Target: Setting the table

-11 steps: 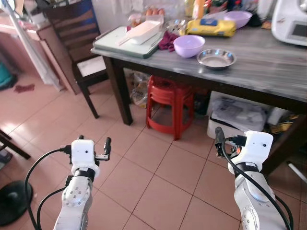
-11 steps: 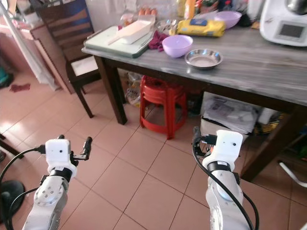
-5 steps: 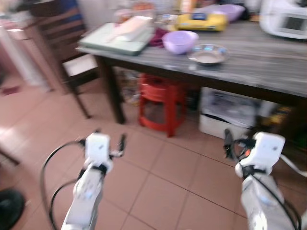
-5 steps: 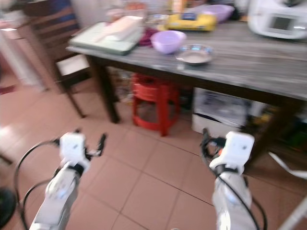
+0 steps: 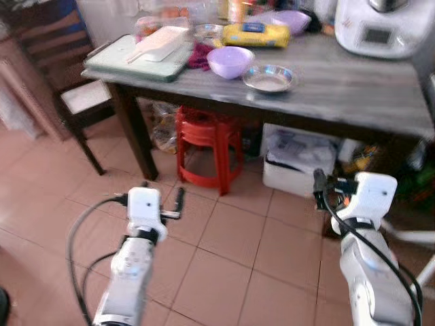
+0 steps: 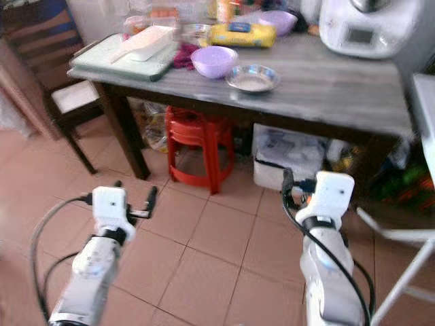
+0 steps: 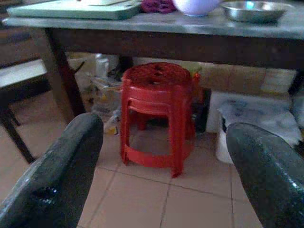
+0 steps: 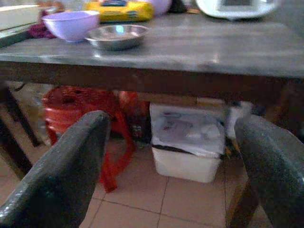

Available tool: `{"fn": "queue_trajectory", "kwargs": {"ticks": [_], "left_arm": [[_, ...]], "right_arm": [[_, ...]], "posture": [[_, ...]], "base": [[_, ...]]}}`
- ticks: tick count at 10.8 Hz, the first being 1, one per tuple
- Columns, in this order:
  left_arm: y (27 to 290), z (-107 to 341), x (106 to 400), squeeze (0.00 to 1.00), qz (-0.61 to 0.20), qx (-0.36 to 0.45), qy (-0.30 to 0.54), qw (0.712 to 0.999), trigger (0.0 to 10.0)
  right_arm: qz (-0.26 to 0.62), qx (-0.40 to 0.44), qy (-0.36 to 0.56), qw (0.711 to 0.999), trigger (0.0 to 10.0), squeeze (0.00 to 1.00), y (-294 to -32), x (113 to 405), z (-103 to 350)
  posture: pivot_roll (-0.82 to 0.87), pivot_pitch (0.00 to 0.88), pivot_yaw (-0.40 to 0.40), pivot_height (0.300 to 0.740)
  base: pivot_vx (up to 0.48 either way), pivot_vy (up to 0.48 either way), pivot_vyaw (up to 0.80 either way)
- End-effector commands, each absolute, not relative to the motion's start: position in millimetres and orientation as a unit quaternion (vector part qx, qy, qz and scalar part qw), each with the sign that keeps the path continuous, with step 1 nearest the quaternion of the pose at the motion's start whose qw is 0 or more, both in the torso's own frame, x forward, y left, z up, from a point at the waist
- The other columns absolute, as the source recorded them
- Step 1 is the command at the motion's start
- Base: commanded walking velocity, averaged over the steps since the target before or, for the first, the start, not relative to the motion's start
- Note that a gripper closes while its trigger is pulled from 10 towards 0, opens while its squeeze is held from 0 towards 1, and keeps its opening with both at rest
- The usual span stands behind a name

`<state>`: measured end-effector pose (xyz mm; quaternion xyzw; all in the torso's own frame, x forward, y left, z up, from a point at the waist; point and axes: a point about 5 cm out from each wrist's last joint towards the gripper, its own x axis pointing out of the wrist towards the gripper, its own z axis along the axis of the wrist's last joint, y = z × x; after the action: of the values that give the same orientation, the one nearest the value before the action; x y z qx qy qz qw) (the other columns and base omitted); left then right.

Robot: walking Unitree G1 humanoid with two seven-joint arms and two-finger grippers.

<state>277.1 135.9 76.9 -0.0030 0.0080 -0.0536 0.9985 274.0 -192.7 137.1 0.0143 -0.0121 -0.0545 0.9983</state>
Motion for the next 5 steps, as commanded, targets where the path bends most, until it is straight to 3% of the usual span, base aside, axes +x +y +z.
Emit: {"fn": "queue_trajectory", "kwargs": {"ticks": [1, 3, 5], "left_arm": [[137.7, 75.3, 277.2, 0.0, -0.044, -0.004, 0.009, 0.999, 10.0], [139.4, 78.1, 279.1, 0.0, -0.048, -0.004, 0.005, 0.999, 10.0], [131.3, 82.2, 283.4, 0.0, -0.084, -0.006, 0.004, 0.996, 10.0]], "right_arm": [[-0.036, 0.01, -0.009, 0.999, 10.0, 0.0, -188.6, 278.5, 137.4], [-0.039, 0.013, -0.011, 0.999, 10.0, 0.0, -189.1, 282.7, 139.0], [-0.045, 0.019, -0.009, 0.999, 10.0, 0.0, -185.8, 277.5, 137.7]], "posture": [[-0.13, 0.03, 0.008, 0.74], [-0.13, 0.04, 0.019, 0.74], [-0.14, 0.06, 0.048, 0.74]], "base": [[0.0, 0.0, 0.0], [0.0, 0.0, 0.0], [0.0, 0.0, -0.72]]}}
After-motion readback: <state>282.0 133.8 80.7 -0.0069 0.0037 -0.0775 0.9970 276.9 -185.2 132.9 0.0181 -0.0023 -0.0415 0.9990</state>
